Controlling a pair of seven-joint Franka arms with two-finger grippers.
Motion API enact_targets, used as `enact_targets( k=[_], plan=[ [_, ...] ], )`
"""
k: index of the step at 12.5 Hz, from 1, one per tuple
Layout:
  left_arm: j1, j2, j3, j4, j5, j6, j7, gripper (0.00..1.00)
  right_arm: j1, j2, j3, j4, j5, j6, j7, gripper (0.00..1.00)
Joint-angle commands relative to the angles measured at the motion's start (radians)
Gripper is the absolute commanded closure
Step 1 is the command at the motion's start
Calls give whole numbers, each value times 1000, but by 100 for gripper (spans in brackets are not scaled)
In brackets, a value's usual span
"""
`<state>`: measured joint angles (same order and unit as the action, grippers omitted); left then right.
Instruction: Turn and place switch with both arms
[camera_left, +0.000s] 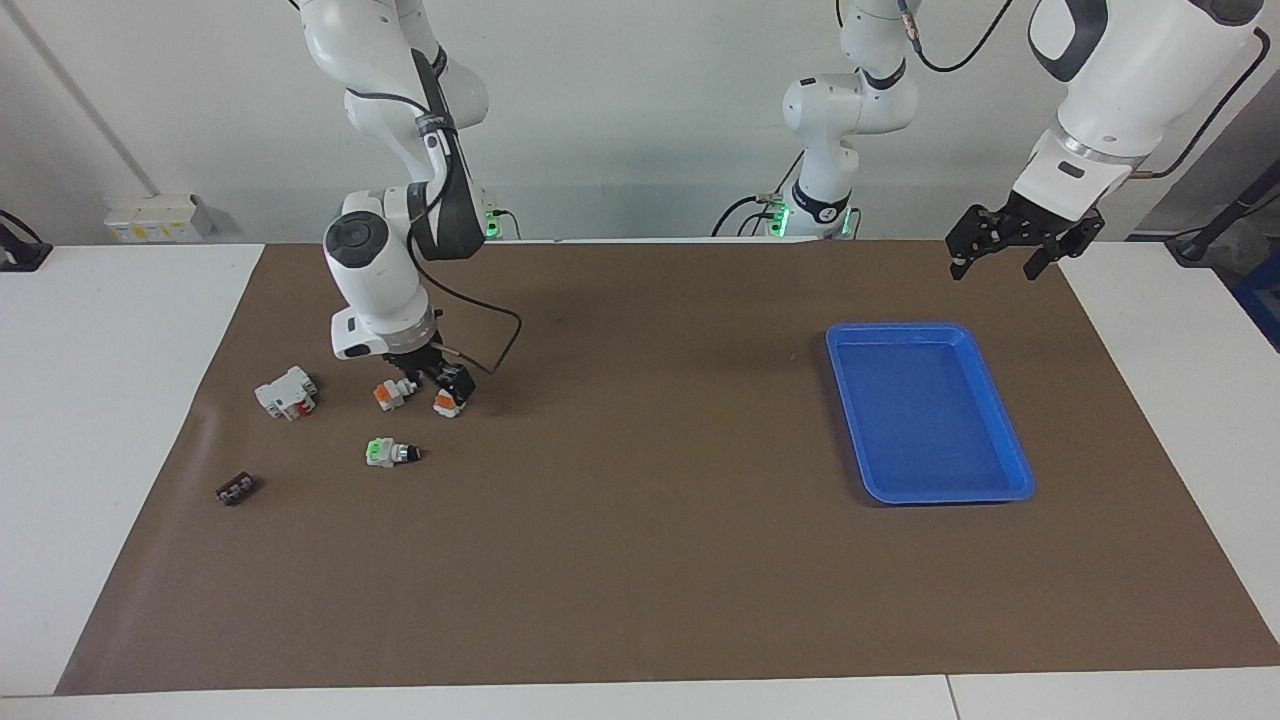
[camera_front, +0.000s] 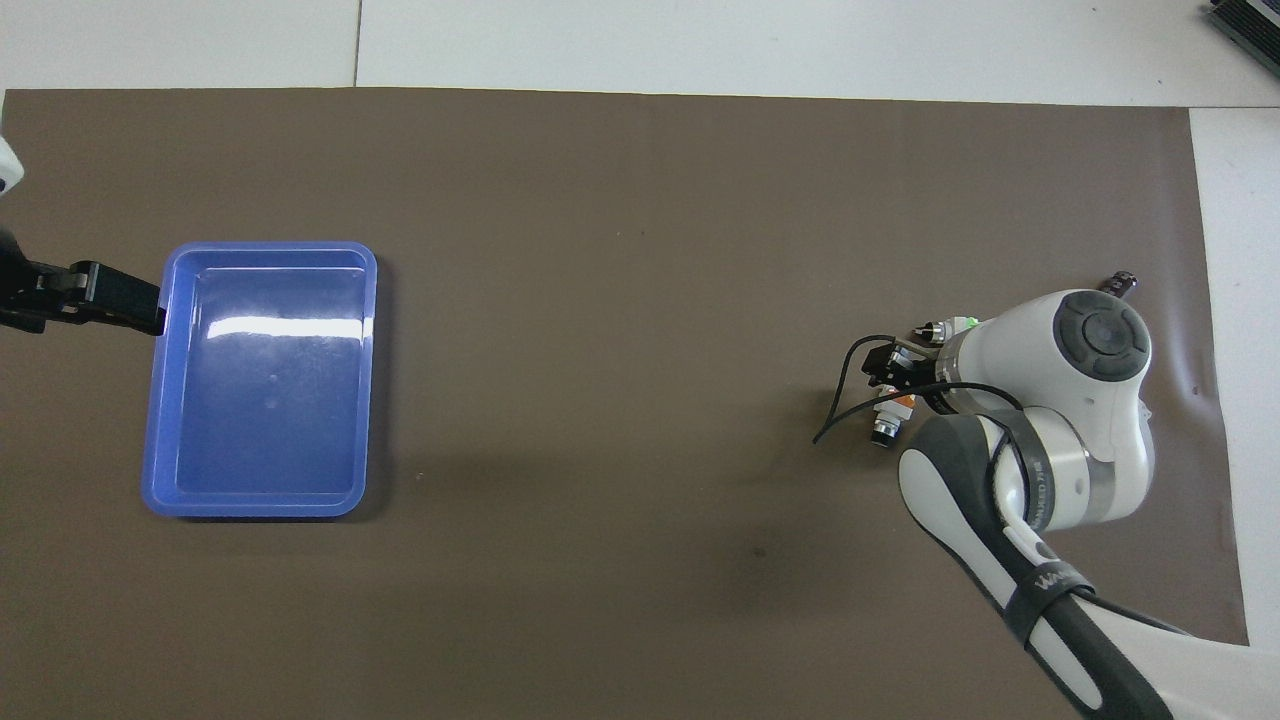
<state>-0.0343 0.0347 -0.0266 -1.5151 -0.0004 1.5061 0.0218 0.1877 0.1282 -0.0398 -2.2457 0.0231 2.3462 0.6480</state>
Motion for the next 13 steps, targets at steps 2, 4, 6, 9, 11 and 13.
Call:
enact_targets(
  k=[2, 4, 6, 9, 11, 13],
  plan=[
    [2, -29, 2, -33, -1, 3, 3, 0, 18, 36, -3, -20, 20, 67, 10, 11],
    [4, -29, 4, -33, -1, 5, 3, 0, 13, 50, -3, -18, 20, 82, 1, 82],
    [13, -29, 4, -33, -1, 11, 3, 0, 16, 68, -3, -6, 20, 99, 18, 100],
    [14, -29, 4, -39, -1, 34, 1, 0, 22, 102, -2, 177, 131, -106, 261, 100],
    [14, -29, 5, -39, -1, 51, 1, 0, 61, 105, -2, 305, 223, -237, 400, 100],
    [16, -29, 4, -39, -1, 52, 1, 0, 68, 82, 30, 360, 338, -261, 500, 100]
  ],
)
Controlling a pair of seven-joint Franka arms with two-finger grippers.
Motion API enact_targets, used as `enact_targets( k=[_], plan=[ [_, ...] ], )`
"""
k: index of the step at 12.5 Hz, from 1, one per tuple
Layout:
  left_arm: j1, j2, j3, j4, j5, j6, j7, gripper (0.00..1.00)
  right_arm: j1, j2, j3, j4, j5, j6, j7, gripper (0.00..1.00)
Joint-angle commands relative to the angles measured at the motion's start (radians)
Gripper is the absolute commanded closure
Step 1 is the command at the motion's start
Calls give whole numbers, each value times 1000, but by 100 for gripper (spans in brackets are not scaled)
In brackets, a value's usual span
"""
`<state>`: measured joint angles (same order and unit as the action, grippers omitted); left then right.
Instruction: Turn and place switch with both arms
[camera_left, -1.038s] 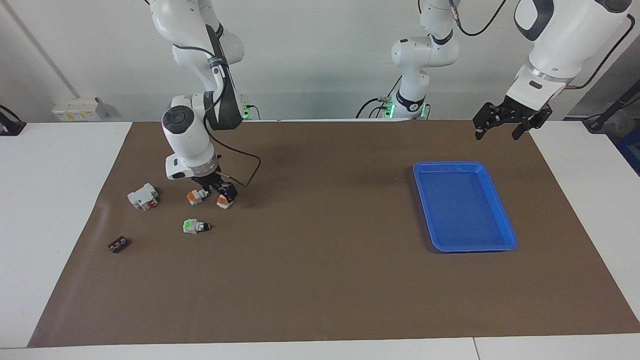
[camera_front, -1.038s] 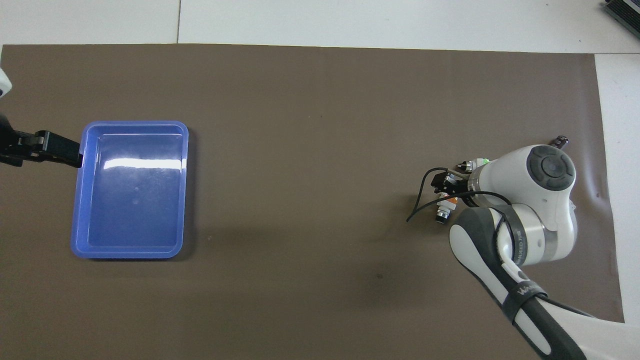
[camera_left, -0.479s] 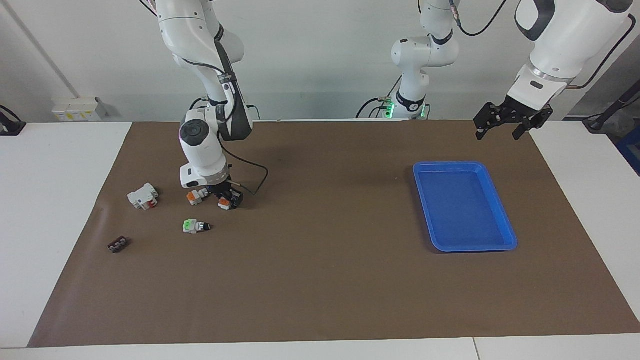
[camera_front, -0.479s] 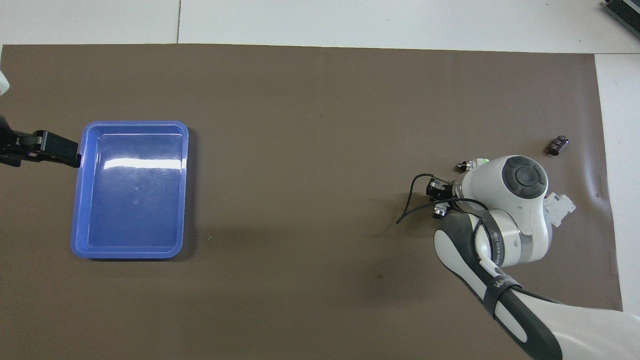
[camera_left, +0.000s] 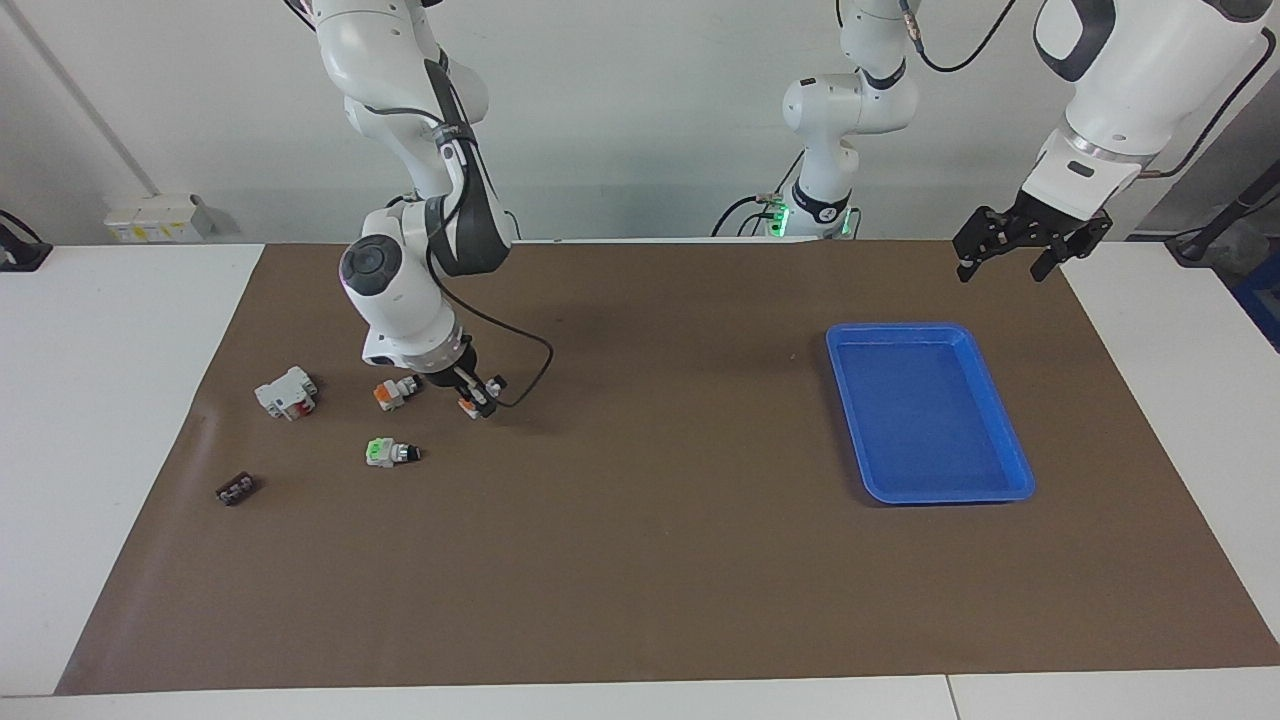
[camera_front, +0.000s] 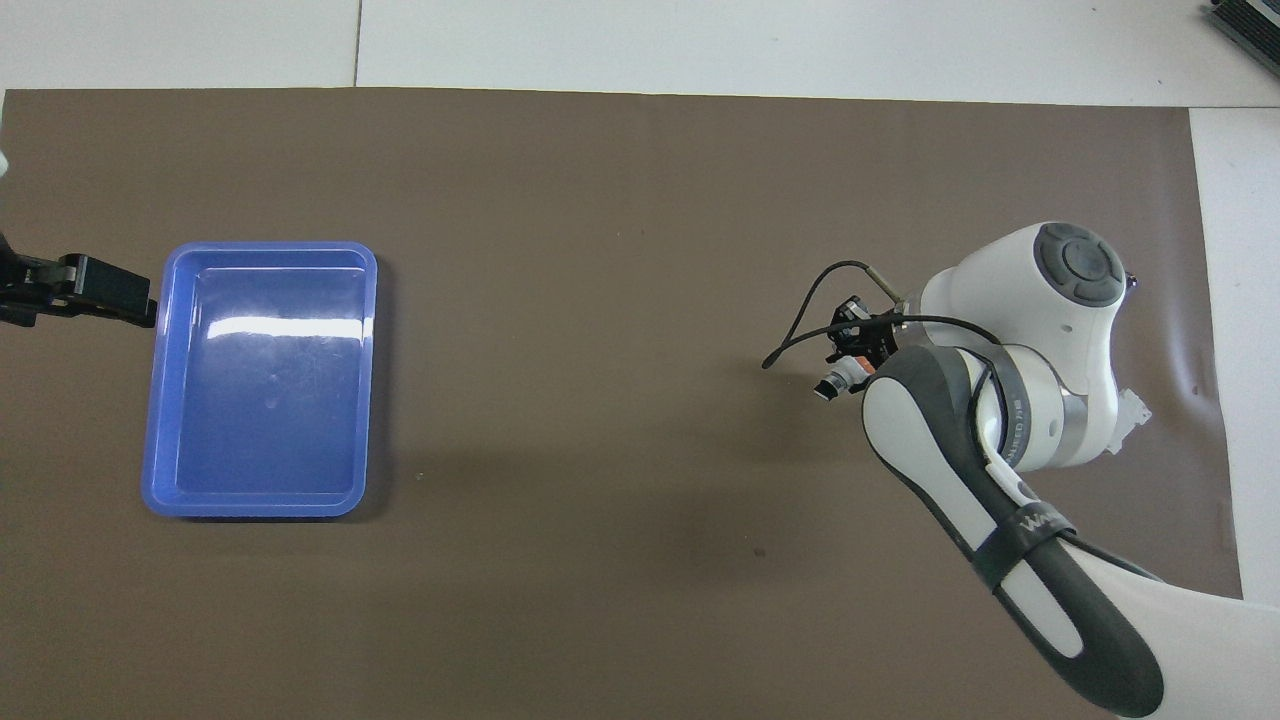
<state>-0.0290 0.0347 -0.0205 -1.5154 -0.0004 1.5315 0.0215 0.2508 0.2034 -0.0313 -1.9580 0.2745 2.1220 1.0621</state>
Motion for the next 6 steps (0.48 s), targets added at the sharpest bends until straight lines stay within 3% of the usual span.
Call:
enact_targets(
  k=[1, 4, 6],
  plan=[
    [12, -29, -3, -40, -1, 30, -2, 0, 10, 8, 43, 109, 129, -42, 135, 100],
    [9, -42, -3, -86, -1, 106, -5, 0, 88, 36, 85, 247, 237, -8, 388, 100],
    [7, -58, -4, -129, -9, 173, -32, 0, 145, 48, 86, 278, 371, 88, 484, 100]
  ],
)
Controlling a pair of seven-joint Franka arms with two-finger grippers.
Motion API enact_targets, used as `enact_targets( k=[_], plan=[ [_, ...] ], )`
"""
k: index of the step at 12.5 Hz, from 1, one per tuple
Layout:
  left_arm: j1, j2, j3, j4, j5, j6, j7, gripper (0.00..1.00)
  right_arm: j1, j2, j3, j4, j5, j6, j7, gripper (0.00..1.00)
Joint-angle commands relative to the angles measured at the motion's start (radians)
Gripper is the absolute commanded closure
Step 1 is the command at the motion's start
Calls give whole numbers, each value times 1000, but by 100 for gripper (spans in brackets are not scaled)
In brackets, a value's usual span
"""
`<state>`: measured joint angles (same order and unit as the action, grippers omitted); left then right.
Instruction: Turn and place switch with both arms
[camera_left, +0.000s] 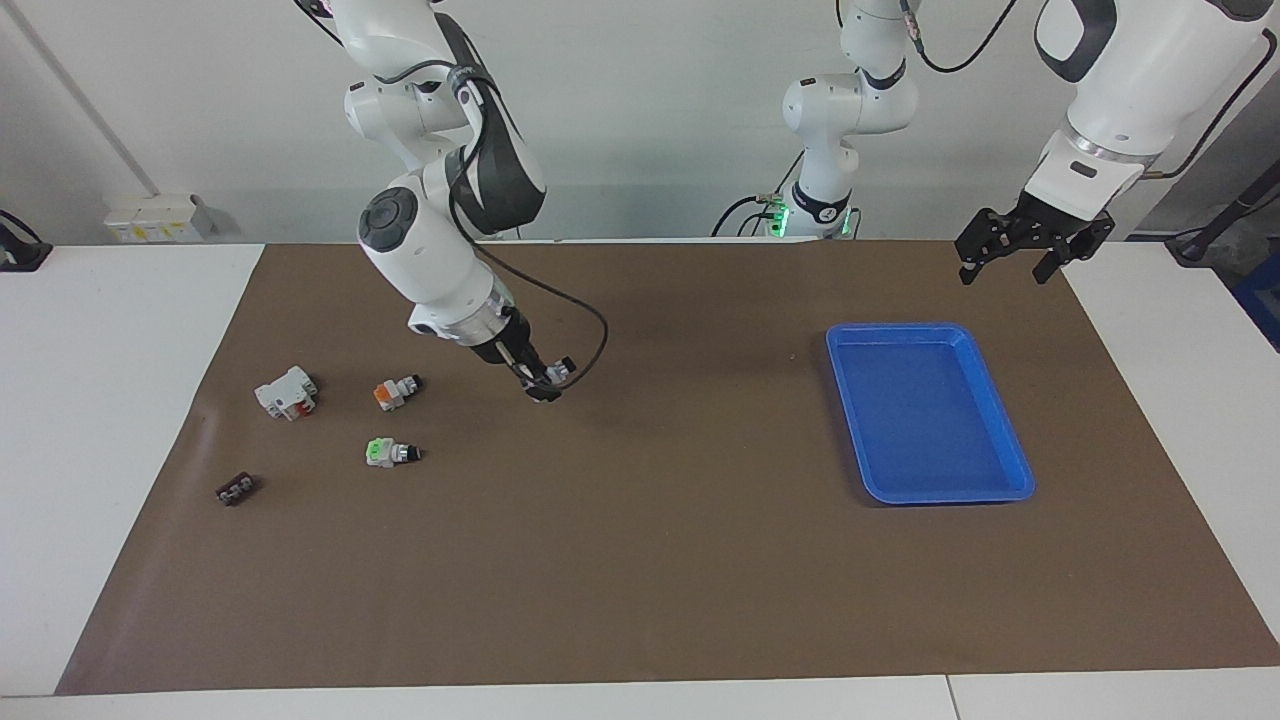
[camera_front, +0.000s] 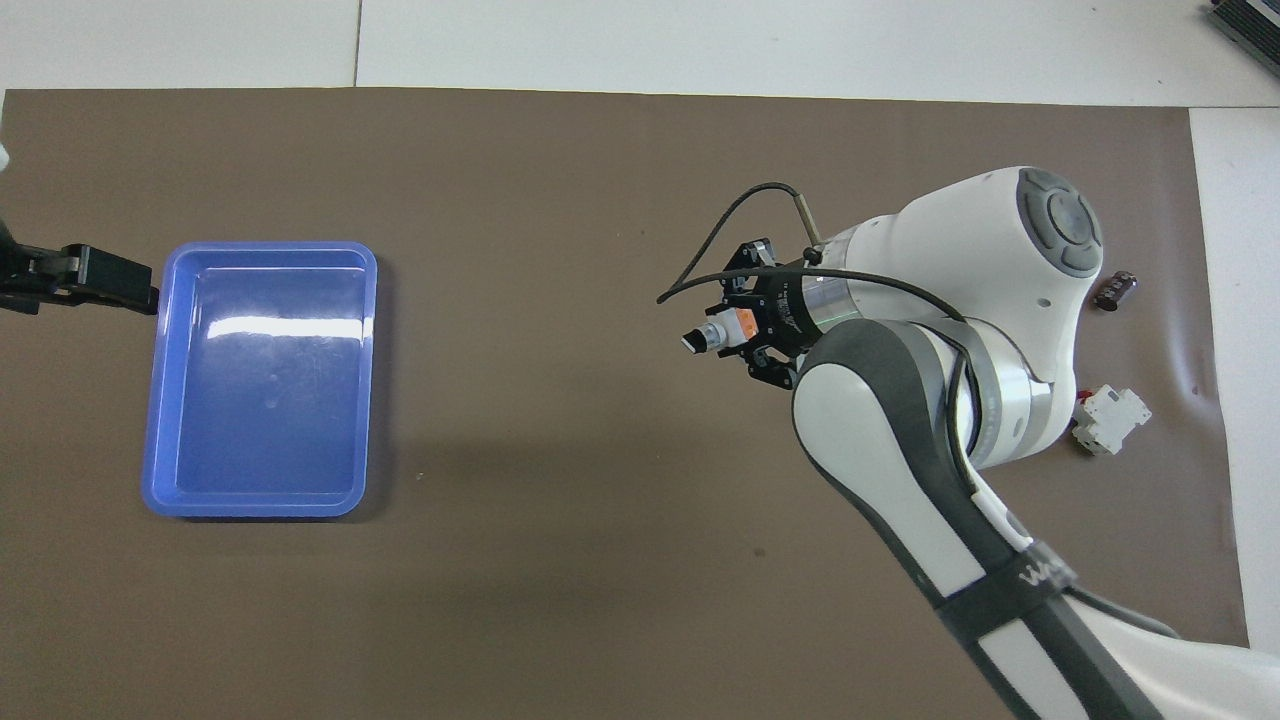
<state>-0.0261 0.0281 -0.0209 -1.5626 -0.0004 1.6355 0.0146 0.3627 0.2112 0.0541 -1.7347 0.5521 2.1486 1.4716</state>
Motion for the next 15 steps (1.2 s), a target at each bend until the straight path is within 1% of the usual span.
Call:
enact_targets(
  k=[1, 2, 3, 5, 8, 10, 11, 13, 15],
  plan=[
    [6, -53, -5, -86, -26, 70, -45, 1, 60, 43, 1, 55, 171, 126, 99, 100],
    [9, -54, -2, -88, -89, 69, -59, 6, 93, 49, 0, 53, 251, 198, 116, 100],
    [23, -57, -1, -94, -166, 70, -74, 7, 122, 53, 1, 53, 309, 256, 139, 100],
    [51, -59, -1, -102, -287, 72, -79, 8, 166, 54, 1, 61, 345, 283, 182, 100],
    [51, -69, -1, -117, -421, 81, -142, 18, 264, 53, 1, 61, 321, 283, 179, 100],
    [40, -66, -4, -114, -516, 101, -186, 23, 306, 48, 1, 60, 247, 274, 174, 100],
    [37, -65, -8, -113, -556, 101, -218, 25, 312, 45, 3, 60, 238, 272, 176, 100],
    [38, -68, -11, -114, -601, 46, -237, 29, 321, 43, 1, 61, 238, 280, 174, 100],
    [54, -79, -1, -116, -667, -60, -286, 39, 315, 42, 1, 61, 258, 280, 188, 100]
  ],
)
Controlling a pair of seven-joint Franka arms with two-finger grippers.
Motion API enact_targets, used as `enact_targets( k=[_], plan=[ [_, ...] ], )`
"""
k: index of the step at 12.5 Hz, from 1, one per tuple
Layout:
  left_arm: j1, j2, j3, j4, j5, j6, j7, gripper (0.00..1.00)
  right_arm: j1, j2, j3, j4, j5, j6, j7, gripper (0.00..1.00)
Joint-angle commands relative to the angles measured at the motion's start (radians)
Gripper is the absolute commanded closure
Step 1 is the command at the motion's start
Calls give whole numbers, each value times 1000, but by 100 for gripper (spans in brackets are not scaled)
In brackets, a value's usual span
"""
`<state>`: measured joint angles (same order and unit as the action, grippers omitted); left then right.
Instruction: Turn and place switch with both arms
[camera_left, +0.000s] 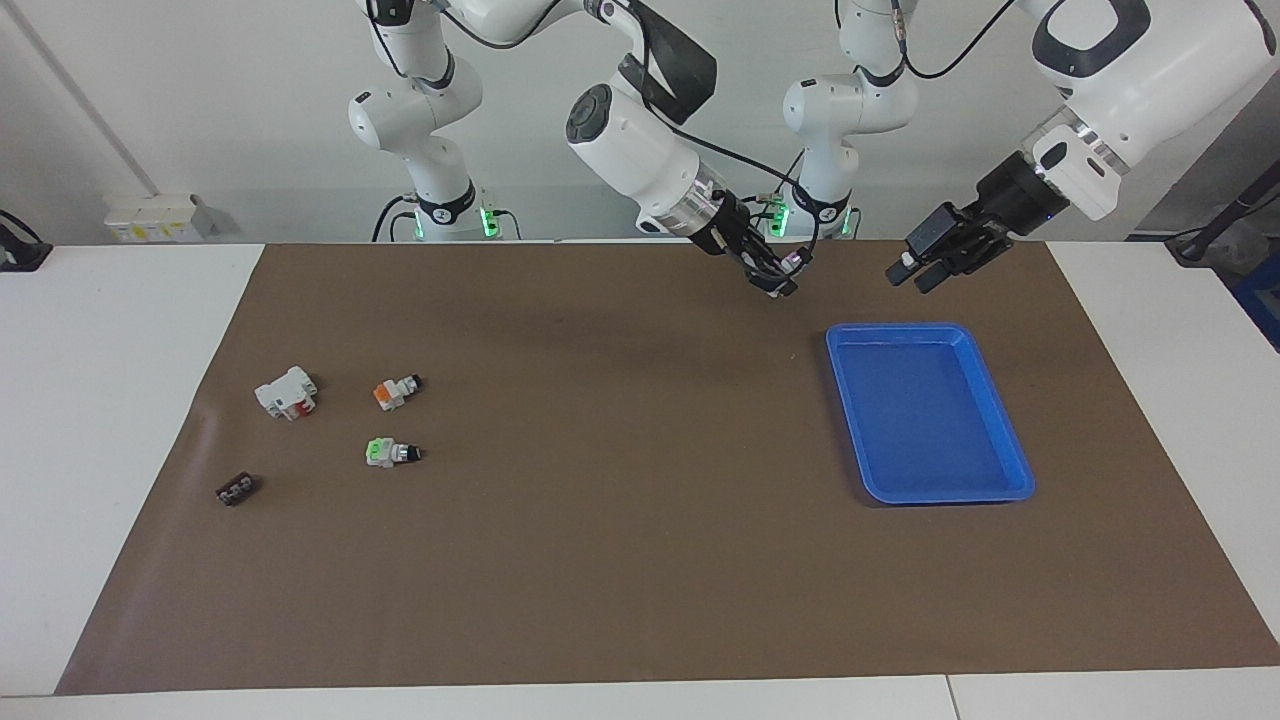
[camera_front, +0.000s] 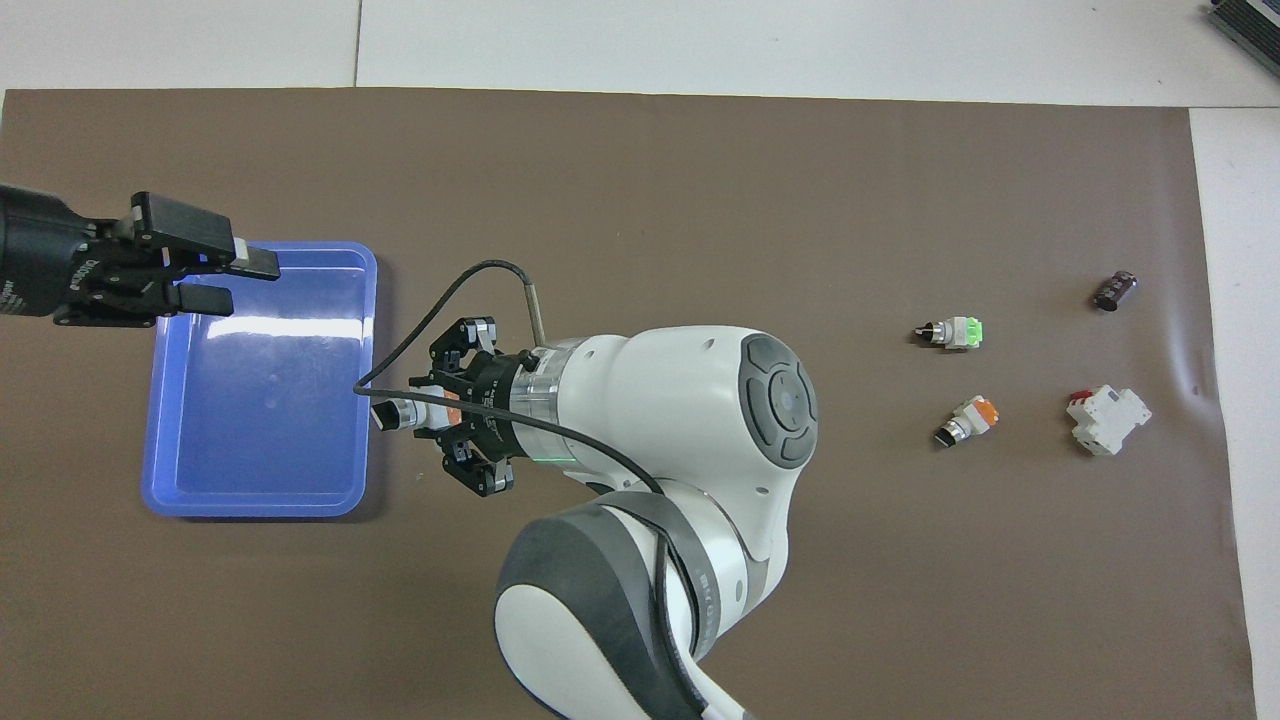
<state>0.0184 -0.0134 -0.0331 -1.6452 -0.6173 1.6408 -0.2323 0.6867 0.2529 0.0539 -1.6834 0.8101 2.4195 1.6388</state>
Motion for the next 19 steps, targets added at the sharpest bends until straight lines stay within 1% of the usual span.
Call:
enact_targets(
  k=[1, 2, 3, 4, 7, 9, 10, 11, 12, 15, 17, 19],
  plan=[
    [20, -48, 12, -47, -55, -108, -94, 42, -7, 2, 1, 10, 7, 15, 68, 100],
    [23, -68, 13, -82, -76, -110, -138, 43, -9, 2, 1, 11, 8, 16, 125, 100],
    [55, -86, 15, -114, -123, -105, -153, 43, -9, 2, 1, 11, 8, 16, 151, 100],
    [64, -95, 15, -139, -143, -96, -168, 43, -4, 2, 1, 11, 8, 18, 151, 100],
    [64, -121, 15, -208, -159, -61, -206, 43, 0, 2, 10, 11, 5, 94, 165, 100],
    [51, -146, 13, -255, -174, -39, -211, 43, 5, 3, 21, 14, 3, 102, 180, 100],
    [48, -151, 12, -261, -177, -38, -244, 44, 8, 9, 21, 51, 4, 104, 200, 100],
    [46, -152, 7, -261, -180, -38, -307, 46, 13, 12, 21, 63, 4, 104, 210, 100],
    [46, -151, 4, -261, -182, -38, -349, 47, 22, 13, 21, 67, 3, 105, 216, 100],
    [29, -151, 1, -258, -208, -50, -378, 49, 22, 9, 21, 67, 1, 105, 210, 100],
    [28, -143, 2, -236, -248, -42, -445, 53, 22, 9, 21, 67, 0, 105, 208, 100],
    [23, -140, 1, -226, -253, -39, -484, 54, 22, 9, 21, 67, 0, 105, 207, 100]
  ],
)
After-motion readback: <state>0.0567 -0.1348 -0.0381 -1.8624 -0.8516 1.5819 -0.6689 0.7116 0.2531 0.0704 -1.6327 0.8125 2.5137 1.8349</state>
